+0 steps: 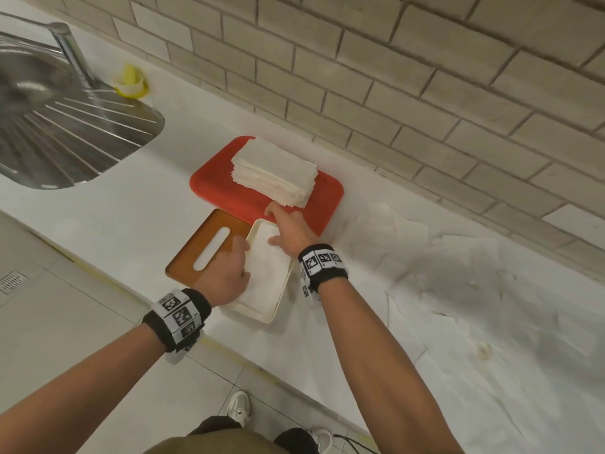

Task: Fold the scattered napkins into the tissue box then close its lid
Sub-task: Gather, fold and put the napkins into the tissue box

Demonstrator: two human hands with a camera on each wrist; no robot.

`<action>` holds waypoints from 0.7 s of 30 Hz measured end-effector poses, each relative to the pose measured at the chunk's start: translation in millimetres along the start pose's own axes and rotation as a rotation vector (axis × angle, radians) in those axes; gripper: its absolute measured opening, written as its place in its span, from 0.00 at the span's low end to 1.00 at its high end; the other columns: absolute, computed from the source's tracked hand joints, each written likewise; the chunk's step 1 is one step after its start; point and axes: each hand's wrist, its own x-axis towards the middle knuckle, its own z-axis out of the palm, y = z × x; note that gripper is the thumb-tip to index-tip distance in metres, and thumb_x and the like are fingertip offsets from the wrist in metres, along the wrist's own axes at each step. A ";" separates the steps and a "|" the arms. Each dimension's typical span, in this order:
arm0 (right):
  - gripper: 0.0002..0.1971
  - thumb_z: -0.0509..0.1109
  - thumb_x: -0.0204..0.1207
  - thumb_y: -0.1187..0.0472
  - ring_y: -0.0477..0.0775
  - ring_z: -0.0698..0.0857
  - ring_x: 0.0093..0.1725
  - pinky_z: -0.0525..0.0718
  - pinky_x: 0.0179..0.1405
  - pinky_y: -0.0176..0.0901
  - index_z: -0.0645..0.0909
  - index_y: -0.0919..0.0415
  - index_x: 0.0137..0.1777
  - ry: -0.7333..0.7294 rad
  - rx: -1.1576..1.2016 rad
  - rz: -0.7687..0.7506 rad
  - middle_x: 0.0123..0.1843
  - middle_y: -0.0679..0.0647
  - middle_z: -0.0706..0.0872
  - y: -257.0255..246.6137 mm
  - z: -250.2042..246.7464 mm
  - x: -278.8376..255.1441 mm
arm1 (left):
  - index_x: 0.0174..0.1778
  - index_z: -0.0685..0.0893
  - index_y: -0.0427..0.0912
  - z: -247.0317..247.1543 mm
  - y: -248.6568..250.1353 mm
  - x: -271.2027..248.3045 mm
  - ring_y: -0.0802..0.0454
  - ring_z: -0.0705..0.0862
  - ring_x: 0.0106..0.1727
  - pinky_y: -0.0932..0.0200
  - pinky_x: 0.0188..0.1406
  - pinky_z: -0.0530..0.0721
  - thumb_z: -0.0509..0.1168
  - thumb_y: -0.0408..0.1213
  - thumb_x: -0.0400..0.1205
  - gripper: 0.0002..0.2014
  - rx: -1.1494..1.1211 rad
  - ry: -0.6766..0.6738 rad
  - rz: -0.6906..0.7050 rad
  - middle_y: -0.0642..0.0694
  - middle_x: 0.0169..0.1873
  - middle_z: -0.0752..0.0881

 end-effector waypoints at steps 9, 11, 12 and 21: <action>0.09 0.66 0.86 0.64 0.62 0.86 0.59 0.86 0.57 0.55 0.79 0.59 0.64 0.504 0.056 0.263 0.59 0.59 0.87 79.9 -20.9 -11.8 | 0.85 0.69 0.54 5.7 8.8 -6.2 0.38 0.68 0.79 0.42 0.76 0.76 0.73 0.71 0.77 0.44 0.852 -0.009 0.194 0.40 0.81 0.64; 0.16 0.67 0.87 0.55 0.67 0.82 0.70 0.82 0.66 0.58 0.76 0.59 0.71 0.409 0.075 0.473 0.69 0.61 0.82 117.3 -22.7 -13.7 | 0.86 0.69 0.54 7.1 5.3 -2.7 0.37 0.64 0.80 0.40 0.80 0.70 0.75 0.73 0.74 0.48 0.890 -0.054 0.193 0.41 0.83 0.60; 0.22 0.70 0.86 0.48 0.69 0.80 0.74 0.80 0.70 0.60 0.74 0.57 0.75 0.379 0.104 0.561 0.74 0.61 0.80 133.1 -19.9 -15.5 | 0.86 0.68 0.54 7.4 5.7 -1.9 0.37 0.64 0.80 0.39 0.80 0.70 0.75 0.74 0.73 0.50 0.881 -0.070 0.182 0.41 0.84 0.60; 0.13 0.74 0.81 0.51 0.65 0.74 0.74 0.71 0.71 0.59 0.86 0.33 0.61 0.070 0.009 0.456 0.66 0.46 0.78 177.8 7.5 -35.1 | 0.73 0.85 0.51 26.0 63.6 -4.2 0.42 0.77 0.69 0.46 0.64 0.83 0.74 0.60 0.83 0.26 0.521 0.177 0.382 0.46 0.70 0.83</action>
